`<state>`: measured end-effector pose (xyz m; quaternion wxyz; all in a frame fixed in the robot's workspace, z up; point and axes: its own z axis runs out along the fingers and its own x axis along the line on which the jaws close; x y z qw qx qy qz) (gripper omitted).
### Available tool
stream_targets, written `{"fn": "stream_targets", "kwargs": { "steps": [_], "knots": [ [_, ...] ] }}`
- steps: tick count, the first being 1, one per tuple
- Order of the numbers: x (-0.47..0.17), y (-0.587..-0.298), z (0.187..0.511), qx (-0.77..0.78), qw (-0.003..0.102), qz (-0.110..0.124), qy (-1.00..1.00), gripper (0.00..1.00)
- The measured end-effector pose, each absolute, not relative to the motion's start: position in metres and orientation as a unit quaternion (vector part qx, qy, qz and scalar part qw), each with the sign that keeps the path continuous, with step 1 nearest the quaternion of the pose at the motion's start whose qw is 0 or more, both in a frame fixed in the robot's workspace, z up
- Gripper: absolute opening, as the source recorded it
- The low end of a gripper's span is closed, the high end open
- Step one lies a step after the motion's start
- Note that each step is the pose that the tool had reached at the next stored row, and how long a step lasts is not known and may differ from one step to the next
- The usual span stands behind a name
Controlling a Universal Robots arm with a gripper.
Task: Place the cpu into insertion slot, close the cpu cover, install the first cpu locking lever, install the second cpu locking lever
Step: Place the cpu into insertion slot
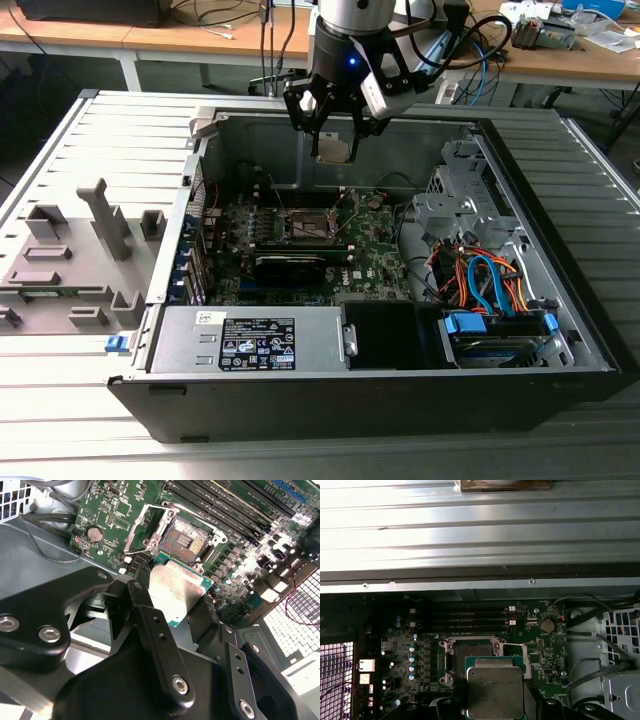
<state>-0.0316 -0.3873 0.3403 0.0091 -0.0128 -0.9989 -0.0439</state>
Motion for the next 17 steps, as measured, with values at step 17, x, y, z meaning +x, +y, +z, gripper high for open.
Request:
{"fn": "stream_targets", "kwargs": {
  "steps": [17],
  "knots": [
    [-0.0316,-0.3903,0.3377,-0.013,0.009,-0.044,-0.999,0.55]
  ]
}}
